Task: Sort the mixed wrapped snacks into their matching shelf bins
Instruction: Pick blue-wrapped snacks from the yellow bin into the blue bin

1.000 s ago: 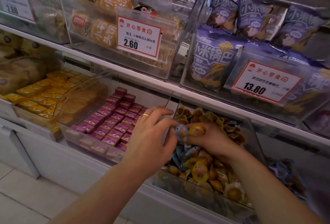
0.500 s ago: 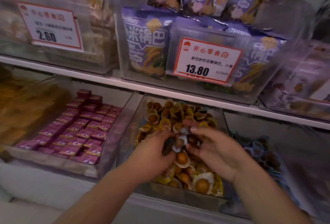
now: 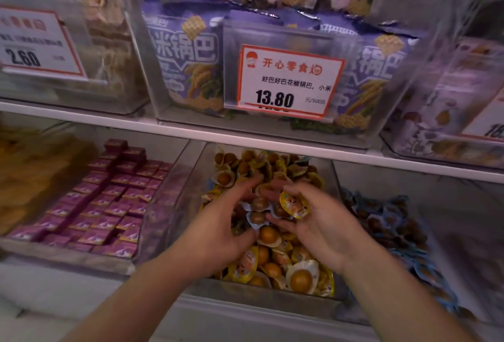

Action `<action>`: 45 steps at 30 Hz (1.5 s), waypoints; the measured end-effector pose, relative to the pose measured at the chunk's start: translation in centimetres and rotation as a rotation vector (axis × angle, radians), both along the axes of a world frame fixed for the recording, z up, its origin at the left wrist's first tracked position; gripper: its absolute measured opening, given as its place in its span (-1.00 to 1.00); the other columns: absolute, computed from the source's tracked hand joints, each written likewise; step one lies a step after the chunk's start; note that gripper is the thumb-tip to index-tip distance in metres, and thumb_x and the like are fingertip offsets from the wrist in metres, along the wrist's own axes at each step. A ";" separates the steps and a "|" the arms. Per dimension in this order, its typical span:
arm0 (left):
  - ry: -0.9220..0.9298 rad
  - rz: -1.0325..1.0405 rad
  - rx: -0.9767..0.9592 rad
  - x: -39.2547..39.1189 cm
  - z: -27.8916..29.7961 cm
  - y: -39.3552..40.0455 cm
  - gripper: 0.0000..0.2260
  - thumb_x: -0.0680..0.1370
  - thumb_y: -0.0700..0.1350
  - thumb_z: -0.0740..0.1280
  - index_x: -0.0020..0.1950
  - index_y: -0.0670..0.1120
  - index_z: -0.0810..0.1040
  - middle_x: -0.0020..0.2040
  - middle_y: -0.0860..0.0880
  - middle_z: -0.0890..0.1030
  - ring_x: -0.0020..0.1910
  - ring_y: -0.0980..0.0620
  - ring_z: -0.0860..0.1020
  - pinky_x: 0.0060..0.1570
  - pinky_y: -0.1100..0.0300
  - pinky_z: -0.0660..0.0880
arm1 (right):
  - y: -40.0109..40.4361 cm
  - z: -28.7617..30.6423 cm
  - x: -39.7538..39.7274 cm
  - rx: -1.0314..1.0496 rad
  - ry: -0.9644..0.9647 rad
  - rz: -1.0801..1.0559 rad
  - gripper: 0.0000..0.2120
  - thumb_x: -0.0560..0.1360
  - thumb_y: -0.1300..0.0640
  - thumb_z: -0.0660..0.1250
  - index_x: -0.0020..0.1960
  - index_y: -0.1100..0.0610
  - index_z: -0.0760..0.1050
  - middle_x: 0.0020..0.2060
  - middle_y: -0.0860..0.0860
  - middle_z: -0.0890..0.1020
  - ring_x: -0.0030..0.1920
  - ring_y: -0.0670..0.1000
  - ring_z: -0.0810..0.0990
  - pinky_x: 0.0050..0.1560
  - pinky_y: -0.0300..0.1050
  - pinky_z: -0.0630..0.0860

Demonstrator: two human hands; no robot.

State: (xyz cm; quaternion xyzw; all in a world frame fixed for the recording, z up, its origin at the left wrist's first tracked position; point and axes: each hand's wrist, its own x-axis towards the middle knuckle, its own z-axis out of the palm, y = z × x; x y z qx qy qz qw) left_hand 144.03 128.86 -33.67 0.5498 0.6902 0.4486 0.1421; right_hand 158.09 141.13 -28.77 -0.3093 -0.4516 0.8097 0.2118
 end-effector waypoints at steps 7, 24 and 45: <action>-0.143 0.150 0.113 0.1 0.7 -0.2 -0.78 0.54 -0.18 0.44 0.13 0.07 0.64 0.06 0.12 0.65 0.06 0.19 0.62 0.03 0.23 0.57 | -0.4 -0.2 -0.3 0.100 0.092 0.088 -0.61 0.49 0.45 0.13 0.17 0.23 0.60 0.07 0.20 0.70 0.12 0.16 0.68 0.02 -0.01 0.65; -1.309 0.009 -0.020 1.2 3.4 -0.3 -0.64 0.52 0.01 0.42 0.23 -0.15 0.59 0.03 -0.16 0.68 -0.10 -0.06 0.66 -0.18 0.07 0.61 | -2.3 -1.0 -2.1 0.804 0.057 0.051 -0.62 0.55 0.38 0.32 0.21 -0.02 0.60 0.07 -0.14 0.71 0.14 -0.14 0.65 0.06 -0.27 0.59; -0.915 0.243 0.239 -3.8 4.6 -6.3 -0.89 0.57 -0.05 0.37 -0.12 -0.02 0.63 -0.32 -0.08 0.57 -0.51 0.04 0.44 -0.62 0.36 0.21 | -1.2 -2.4 -5.4 1.796 -0.684 0.310 -0.80 0.50 -0.01 0.37 0.12 -0.11 0.58 0.04 -0.11 0.54 0.16 -0.02 0.44 0.23 -0.01 0.35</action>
